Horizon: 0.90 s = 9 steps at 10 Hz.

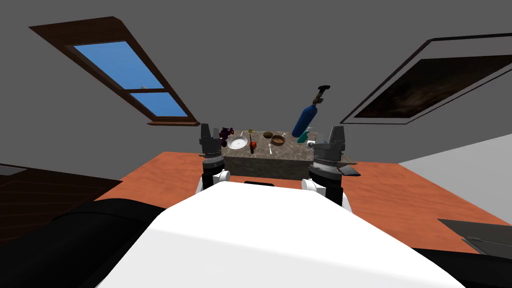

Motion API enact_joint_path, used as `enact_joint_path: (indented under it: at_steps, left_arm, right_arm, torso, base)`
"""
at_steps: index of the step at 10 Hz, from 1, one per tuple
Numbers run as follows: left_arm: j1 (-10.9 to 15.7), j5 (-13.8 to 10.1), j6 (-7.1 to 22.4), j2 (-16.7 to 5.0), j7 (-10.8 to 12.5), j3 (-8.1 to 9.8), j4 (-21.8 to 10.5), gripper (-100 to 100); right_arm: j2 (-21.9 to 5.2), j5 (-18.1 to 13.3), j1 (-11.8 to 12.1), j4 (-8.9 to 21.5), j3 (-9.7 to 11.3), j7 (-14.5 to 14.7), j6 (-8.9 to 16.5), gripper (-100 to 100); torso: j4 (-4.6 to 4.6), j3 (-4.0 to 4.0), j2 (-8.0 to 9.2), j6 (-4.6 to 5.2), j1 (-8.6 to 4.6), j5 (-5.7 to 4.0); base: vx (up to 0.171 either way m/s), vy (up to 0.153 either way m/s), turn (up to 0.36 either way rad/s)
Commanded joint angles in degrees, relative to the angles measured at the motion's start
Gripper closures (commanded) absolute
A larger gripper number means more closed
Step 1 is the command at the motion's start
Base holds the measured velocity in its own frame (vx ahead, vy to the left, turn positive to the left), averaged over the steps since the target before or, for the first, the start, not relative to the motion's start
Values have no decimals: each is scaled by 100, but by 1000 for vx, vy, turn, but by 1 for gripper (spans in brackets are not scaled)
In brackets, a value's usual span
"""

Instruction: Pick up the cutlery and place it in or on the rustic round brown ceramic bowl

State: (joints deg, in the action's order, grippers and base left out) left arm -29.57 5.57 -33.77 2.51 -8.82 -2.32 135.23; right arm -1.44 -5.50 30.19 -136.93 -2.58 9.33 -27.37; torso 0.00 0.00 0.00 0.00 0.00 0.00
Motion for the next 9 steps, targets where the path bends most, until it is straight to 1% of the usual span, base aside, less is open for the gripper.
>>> enact_joint_path:
  at_steps: [1,4,8,9]
  left_arm:
    - [0,0,0,0,0,0,0,0]
    - [0,0,0,0,0,0,0,0]
    - [0,0,0,0,0,0,0,0]
    - [0,0,0,0,0,0,0,0]
  right_arm:
    - [-255,18,-60,31,48,-33,125,-100]
    - [-680,67,-197,112,170,-103,429,-100]
    - [-1372,175,-470,308,415,-212,1030,-100]
    - [-1400,175,-470,308,415,-212,1062,-100]
  torso:
    - [0,0,0,0,0,0]
    - [-2,-5,-9,-1,-3,-1]
    - [-3,-8,-13,-1,3,0]
    - [-3,-8,-13,-1,4,1]
  base:
    - [9,0,40]
    - [19,-1,46]
    - [25,10,72]
    - [20,12,28]
